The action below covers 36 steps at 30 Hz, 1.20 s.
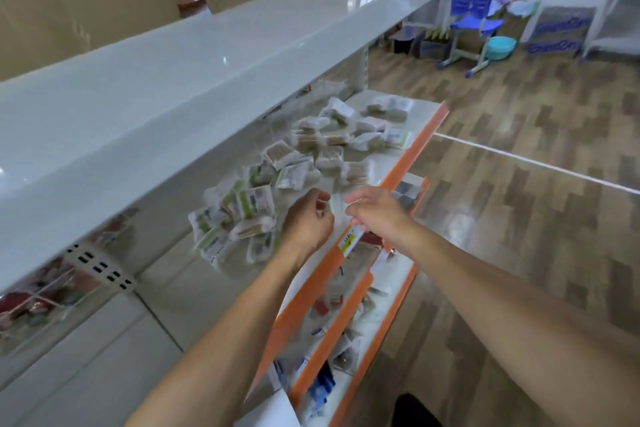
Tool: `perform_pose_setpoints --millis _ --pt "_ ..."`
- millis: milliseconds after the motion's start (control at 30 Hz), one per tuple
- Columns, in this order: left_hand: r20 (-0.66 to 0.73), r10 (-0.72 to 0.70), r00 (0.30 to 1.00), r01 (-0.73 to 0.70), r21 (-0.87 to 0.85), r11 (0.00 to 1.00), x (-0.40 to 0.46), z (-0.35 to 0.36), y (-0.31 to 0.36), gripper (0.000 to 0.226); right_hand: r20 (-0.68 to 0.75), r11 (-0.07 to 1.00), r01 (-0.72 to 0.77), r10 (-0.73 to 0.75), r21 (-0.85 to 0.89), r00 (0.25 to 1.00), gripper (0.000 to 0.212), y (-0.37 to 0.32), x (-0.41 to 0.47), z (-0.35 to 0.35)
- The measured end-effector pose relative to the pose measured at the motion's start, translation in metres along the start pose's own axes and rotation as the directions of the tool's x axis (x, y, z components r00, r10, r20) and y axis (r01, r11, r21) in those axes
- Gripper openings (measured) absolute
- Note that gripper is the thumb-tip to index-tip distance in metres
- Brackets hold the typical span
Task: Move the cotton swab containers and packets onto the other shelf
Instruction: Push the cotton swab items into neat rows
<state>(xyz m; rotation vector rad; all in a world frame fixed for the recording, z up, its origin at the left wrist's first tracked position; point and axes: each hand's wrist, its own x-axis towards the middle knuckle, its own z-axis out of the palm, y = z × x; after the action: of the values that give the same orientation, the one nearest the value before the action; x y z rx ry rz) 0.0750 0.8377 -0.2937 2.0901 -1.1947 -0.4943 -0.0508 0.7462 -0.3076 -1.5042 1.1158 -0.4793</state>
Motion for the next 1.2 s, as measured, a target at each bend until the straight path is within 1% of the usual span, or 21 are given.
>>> perform_pose_setpoints --millis 67,167,267,400,500,600,667,767,833,933,1000,1033,1100,1167,1200 --pt "-0.027 -0.029 0.999 0.029 -0.005 1.0 0.014 0.002 0.0 0.032 0.041 1.0 0.021 -0.021 0.001 0.999 0.014 -0.004 0.022 0.001" --pt "-0.086 -0.11 0.99 0.106 -0.049 0.993 0.034 0.005 0.001 0.033 0.11 0.999 0.044 -0.042 -0.014 0.993 0.017 -0.008 0.056 0.003" --pt "-0.179 -0.187 0.966 0.176 -0.075 0.982 0.052 0.01 0.0 0.033 0.218 0.99 0.103 -0.081 -0.093 0.973 0.012 -0.011 0.086 0.002" --pt "-0.296 -0.273 0.915 0.257 -0.093 0.962 0.067 0.021 0.003 0.034 0.35 0.959 0.2 -0.121 -0.2 0.929 0.018 -0.014 0.12 0.001" --pt "-0.361 -0.346 0.866 0.323 -0.124 0.938 0.068 0.027 0.007 0.034 0.426 0.94 0.242 -0.122 -0.239 0.896 0.013 -0.018 0.134 0.003" --pt "-0.436 -0.409 0.801 0.379 -0.16 0.912 0.063 0.028 0.006 0.035 0.49 0.916 0.321 -0.171 -0.24 0.855 0.014 -0.02 0.138 0.011" --pt "-0.491 -0.426 0.76 0.396 -0.17 0.903 0.055 0.026 0.003 0.036 0.527 0.898 0.384 -0.225 -0.213 0.819 0.015 -0.019 0.137 0.02" --pt "-0.581 -0.417 0.699 0.41 -0.152 0.899 0.046 0.018 -0.006 0.037 0.554 0.865 0.459 -0.286 -0.202 0.782 0.02 -0.018 0.135 0.036" --pt "-0.629 -0.399 0.667 0.42 -0.126 0.899 0.043 0.012 -0.014 0.037 0.565 0.849 0.504 -0.34 -0.16 0.751 0.024 -0.018 0.134 0.049" --pt "-0.692 -0.375 0.617 0.441 -0.09 0.893 0.041 -0.001 -0.027 0.034 0.54 0.831 0.538 -0.39 -0.144 0.746 0.024 -0.021 0.136 0.063" --pt "-0.72 -0.377 0.583 0.453 -0.097 0.886 0.042 -0.012 -0.041 0.031 0.525 0.808 0.568 -0.418 -0.158 0.741 0.025 -0.024 0.141 0.071" --pt "-0.725 -0.398 0.561 0.462 -0.124 0.878 0.043 -0.017 -0.049 0.031 0.514 0.796 0.584 -0.436 -0.163 0.738 0.027 -0.026 0.144 0.075" --pt "-0.712 -0.489 0.504 0.467 -0.252 0.848 0.05 -0.03 -0.065 0.034 0.49 0.782 0.604 -0.469 -0.156 0.734 0.031 -0.029 0.151 0.084" --pt "-0.65 -0.602 0.463 0.455 -0.409 0.791 0.06 -0.043 -0.082 0.038 0.481 0.772 0.618 -0.49 -0.148 0.727 0.034 -0.03 0.157 0.091" --pt "-0.612 -0.646 0.457 0.461 -0.458 0.76 0.065 -0.049 -0.091 0.04 0.484 0.764 0.629 -0.5 -0.143 0.718 0.034 -0.029 0.159 0.094"
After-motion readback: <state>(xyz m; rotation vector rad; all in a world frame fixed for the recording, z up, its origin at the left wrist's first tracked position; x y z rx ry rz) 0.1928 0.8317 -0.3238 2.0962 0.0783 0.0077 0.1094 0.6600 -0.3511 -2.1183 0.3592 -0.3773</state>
